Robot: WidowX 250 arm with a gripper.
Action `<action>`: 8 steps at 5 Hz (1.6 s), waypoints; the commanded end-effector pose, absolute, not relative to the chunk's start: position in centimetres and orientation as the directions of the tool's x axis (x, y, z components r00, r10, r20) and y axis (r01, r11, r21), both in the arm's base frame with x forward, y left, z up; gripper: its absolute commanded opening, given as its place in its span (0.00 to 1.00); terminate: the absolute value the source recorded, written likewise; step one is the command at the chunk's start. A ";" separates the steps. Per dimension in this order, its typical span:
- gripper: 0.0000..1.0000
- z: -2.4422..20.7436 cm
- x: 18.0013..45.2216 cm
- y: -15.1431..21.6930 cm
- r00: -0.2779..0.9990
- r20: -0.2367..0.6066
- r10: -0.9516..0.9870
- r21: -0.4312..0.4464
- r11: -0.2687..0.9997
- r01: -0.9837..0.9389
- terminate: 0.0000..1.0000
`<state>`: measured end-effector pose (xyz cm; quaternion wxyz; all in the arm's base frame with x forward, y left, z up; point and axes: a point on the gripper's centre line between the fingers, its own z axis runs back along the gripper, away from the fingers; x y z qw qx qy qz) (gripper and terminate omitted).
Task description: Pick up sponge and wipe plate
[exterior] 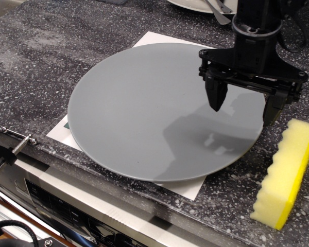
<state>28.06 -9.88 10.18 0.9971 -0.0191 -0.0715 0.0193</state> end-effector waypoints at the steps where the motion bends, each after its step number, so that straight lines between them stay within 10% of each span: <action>1: 1.00 10.2 28.1 -9.9 0.989 0.142 0.041 -0.041 0.999 -0.036 0.00; 3: 1.00 13.7 26.6 -12.3 0.989 0.142 0.049 -0.157 0.987 -0.026 0.00; 8: 1.00 9.2 24.9 -16.7 0.990 0.118 0.081 -0.139 0.988 -0.064 0.00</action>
